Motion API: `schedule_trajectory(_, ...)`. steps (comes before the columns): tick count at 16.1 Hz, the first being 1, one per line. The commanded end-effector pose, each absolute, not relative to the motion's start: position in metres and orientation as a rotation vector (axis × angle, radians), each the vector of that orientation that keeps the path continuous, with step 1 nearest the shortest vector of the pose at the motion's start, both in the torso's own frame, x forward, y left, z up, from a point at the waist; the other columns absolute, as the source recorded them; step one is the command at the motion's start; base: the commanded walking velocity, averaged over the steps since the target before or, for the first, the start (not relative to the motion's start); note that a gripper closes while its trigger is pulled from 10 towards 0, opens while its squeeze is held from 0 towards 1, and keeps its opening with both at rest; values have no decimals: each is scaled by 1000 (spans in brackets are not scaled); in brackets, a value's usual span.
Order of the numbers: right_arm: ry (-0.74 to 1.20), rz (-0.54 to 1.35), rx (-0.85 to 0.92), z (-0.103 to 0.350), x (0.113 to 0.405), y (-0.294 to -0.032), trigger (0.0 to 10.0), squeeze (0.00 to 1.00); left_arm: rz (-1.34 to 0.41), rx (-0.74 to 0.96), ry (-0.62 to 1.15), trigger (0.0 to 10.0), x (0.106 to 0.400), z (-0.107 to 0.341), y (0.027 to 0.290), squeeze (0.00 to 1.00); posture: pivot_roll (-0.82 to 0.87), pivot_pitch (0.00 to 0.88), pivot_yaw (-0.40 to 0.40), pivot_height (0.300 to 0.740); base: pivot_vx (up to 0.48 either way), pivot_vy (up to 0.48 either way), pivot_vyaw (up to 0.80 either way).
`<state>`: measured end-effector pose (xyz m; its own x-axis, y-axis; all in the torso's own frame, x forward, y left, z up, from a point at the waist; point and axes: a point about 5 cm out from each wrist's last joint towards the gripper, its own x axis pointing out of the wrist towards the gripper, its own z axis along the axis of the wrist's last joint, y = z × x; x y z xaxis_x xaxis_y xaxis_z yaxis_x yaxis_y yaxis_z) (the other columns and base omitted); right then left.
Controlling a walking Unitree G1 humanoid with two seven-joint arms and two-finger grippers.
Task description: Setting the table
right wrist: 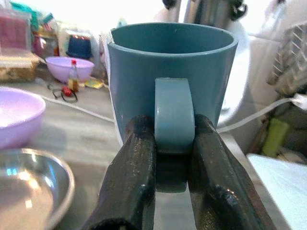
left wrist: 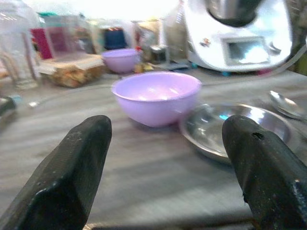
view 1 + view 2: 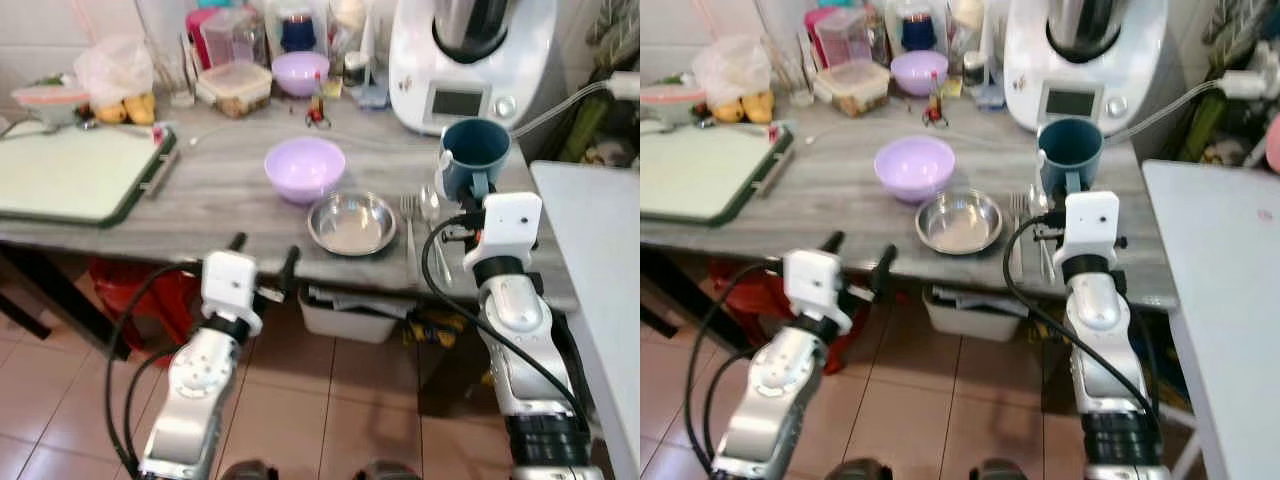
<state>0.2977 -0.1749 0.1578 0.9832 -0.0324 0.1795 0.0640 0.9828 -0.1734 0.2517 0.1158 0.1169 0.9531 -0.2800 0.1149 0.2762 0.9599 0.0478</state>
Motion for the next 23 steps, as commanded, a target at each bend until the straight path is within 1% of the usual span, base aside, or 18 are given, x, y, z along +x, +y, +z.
schedule_trajectory(1,-195,-47,-171,162,301,-170,10000,0,-260,43,-93,10000,251,113,127,0,10,55,17,740,0,0,0)
schedule_trajectory(3,-179,-68,-169,161,306,-177,10000,0,-249,52,-95,10000,249,114,131,0,22,64,20,740,0,0,0)
schedule_trajectory(7,-150,-81,-188,169,333,-210,10000,0,-230,61,-61,10000,238,113,139,0,57,113,39,740,0,0,0)
schedule_trajectory(9,-145,-90,-180,172,341,-217,10000,0,-228,72,-54,10000,234,115,144,0,78,136,48,740,0,0,0)
schedule_trajectory(11,-159,-53,-161,175,349,-215,10000,0,-230,82,-43,10000,229,116,148,0,97,154,60,740,0,0,0)
schedule_trajectory(17,-238,76,-158,190,366,-190,10000,0,-238,103,-23,10000,222,124,154,0,149,188,76,740,0,0,0)
schedule_trajectory(23,-210,71,-143,188,377,-190,10000,0,-233,119,-1,10000,216,126,159,0,170,198,81,740,0,0,0)
